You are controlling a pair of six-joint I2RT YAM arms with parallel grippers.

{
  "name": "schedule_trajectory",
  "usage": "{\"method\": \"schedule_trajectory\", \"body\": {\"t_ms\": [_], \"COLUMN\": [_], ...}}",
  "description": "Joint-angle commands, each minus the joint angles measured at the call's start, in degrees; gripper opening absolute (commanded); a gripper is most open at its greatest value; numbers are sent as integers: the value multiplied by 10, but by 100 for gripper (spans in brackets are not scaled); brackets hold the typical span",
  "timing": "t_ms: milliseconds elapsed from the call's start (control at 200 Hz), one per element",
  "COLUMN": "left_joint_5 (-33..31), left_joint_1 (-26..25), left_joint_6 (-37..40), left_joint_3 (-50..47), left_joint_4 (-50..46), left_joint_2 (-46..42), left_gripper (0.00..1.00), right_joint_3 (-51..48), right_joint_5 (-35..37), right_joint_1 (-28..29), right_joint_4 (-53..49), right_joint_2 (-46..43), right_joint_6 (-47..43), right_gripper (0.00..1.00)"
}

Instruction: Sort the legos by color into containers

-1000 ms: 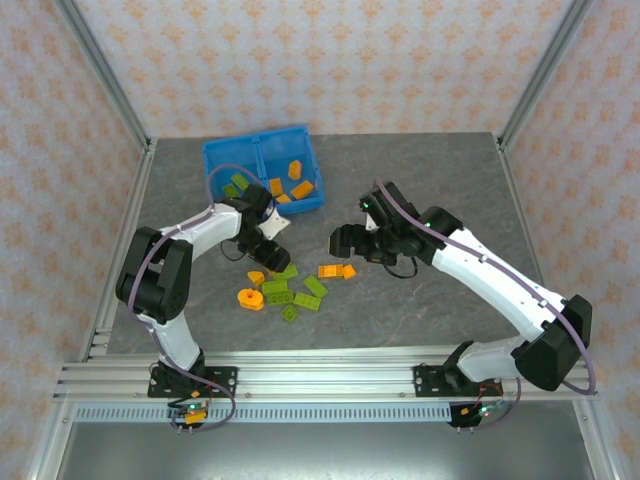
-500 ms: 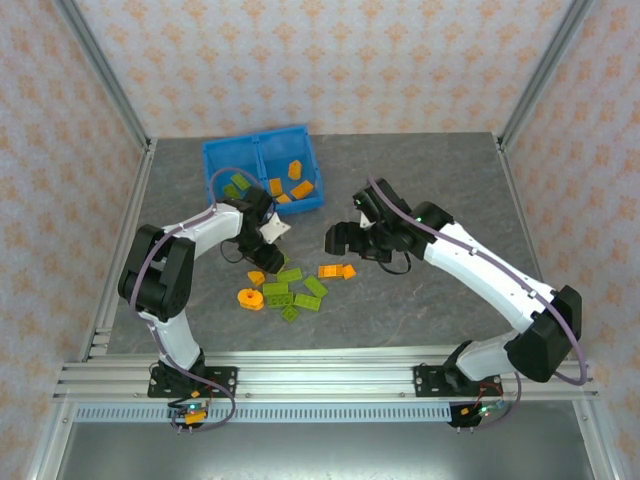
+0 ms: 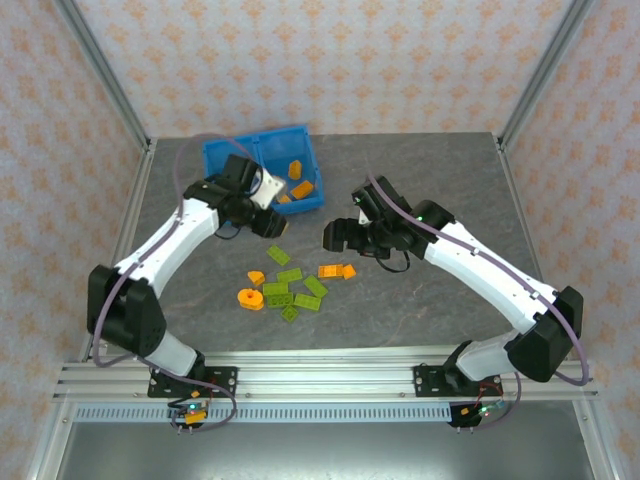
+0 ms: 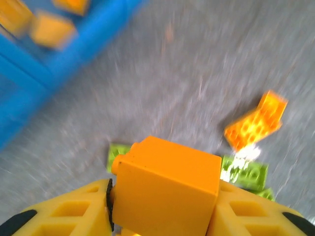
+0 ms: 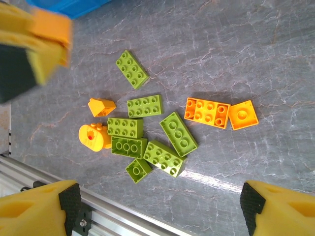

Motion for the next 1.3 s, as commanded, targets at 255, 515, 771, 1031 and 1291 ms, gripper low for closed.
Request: {"method": "schedule_trajectory", "body": {"t_ms": [255, 515, 771, 1031, 1291], "left_joint_5": [-219, -260, -208, -87, -71], "left_joint_1": [-7, 0, 1, 0, -29], "left_joint_6": [-134, -147, -145, -96, 66], "left_joint_3": [224, 428, 444, 313, 104], "left_joint_4": [114, 48, 41, 47, -41], "left_joint_2": [209, 374, 348, 109, -229], "left_gripper": [44, 56, 74, 77, 95], "right_joint_3": [16, -4, -1, 53, 176], "right_joint_5": [54, 87, 96, 72, 58], "right_joint_1": [8, 22, 32, 50, 95], "right_joint_4": [24, 28, 19, 15, 21], "right_joint_2": [-21, -59, -50, 59, 266], "right_joint_6": [22, 49, 44, -19, -93], "right_gripper": [85, 85, 85, 84, 84]}}
